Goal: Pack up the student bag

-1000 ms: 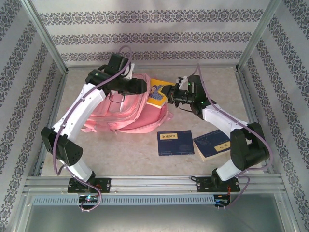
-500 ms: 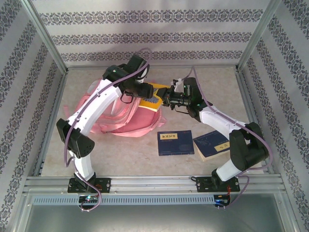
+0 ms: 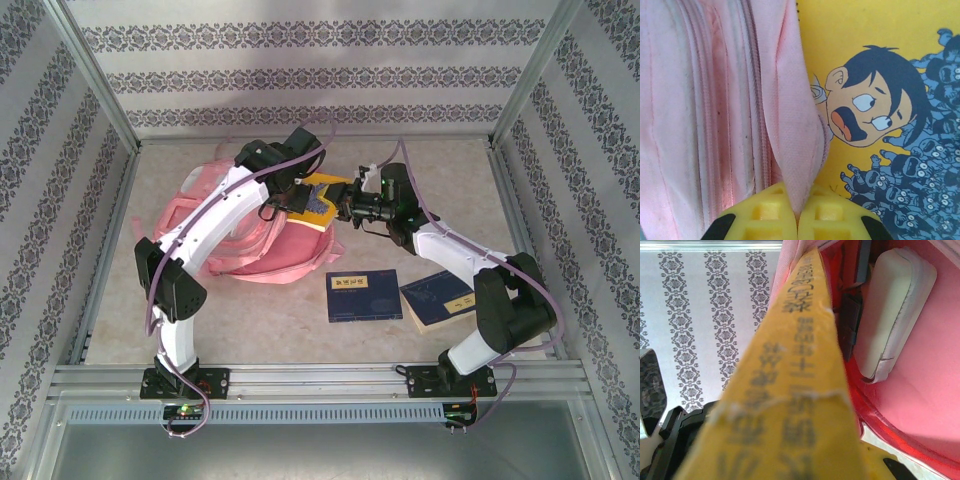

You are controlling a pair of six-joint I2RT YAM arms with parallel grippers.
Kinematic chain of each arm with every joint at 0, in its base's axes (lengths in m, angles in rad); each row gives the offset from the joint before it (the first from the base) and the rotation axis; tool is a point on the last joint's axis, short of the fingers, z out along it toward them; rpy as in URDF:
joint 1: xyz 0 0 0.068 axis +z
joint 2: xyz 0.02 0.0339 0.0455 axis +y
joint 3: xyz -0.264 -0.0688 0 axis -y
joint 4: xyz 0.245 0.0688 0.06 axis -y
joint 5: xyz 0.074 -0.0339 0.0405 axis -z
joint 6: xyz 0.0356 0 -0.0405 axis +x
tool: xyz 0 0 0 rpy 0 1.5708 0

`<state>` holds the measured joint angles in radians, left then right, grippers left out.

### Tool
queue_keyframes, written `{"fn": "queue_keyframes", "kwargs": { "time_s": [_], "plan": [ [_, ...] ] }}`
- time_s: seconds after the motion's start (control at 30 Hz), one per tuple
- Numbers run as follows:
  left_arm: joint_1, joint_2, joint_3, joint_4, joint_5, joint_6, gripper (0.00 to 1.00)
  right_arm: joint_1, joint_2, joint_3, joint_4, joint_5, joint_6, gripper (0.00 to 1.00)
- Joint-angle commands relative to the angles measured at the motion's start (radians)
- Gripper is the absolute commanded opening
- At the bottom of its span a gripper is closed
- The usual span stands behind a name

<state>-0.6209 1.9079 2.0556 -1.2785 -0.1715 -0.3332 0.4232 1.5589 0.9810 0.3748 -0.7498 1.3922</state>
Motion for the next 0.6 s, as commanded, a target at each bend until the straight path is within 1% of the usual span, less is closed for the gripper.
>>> {"fn": "queue_keyframes", "kwargs": {
  "time_s": [0.0,0.13,0.2,0.33,0.37,0.43,0.57],
  "plan": [
    [-0.008,-0.020,0.060,-0.052,-0.068,0.003,0.00,0.008,-0.054,0.011,0.090,-0.072,-0.066,0.00],
    [-0.005,-0.033,0.214,-0.114,-0.125,0.002,0.00,0.010,-0.076,0.032,-0.164,-0.051,-0.235,0.00],
    [-0.002,-0.049,0.270,-0.133,-0.155,0.012,0.00,0.022,-0.078,0.041,-0.257,-0.042,-0.310,0.00],
    [0.013,-0.107,0.305,-0.104,-0.155,0.067,0.00,0.052,-0.084,0.062,-0.455,0.033,-0.473,0.00],
    [0.013,-0.119,0.301,-0.094,-0.155,0.088,0.00,0.058,-0.080,0.066,-0.484,0.047,-0.503,0.00],
    [0.018,-0.134,0.297,-0.088,-0.160,0.123,0.00,0.064,-0.074,0.060,-0.483,0.046,-0.515,0.00],
    [0.030,-0.161,0.275,-0.074,-0.150,0.173,0.00,0.067,-0.084,0.041,-0.421,0.033,-0.466,0.00]
  ]
}}
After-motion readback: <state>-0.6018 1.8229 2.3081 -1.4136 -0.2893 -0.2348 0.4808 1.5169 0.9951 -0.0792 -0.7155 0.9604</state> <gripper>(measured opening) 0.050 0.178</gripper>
